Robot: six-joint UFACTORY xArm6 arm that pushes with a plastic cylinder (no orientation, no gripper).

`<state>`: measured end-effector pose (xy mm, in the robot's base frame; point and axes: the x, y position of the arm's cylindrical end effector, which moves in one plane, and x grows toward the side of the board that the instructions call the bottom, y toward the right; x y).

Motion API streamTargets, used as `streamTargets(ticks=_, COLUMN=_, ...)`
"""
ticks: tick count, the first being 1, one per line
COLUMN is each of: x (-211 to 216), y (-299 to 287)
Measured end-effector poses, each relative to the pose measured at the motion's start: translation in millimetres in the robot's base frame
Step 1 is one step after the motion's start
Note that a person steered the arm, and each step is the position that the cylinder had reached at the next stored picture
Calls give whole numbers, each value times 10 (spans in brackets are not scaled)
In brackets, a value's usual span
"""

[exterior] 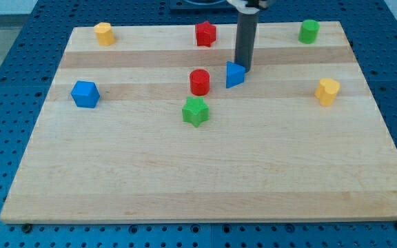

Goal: Push the blue triangle towards bottom left

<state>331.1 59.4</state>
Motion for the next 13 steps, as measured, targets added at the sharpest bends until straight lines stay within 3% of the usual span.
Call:
streamTargets(ticks=7, x=896, y=-186)
streamTargets(ticks=11, x=1082, y=-648)
streamTargets(ticks=13, x=1444, y=-649)
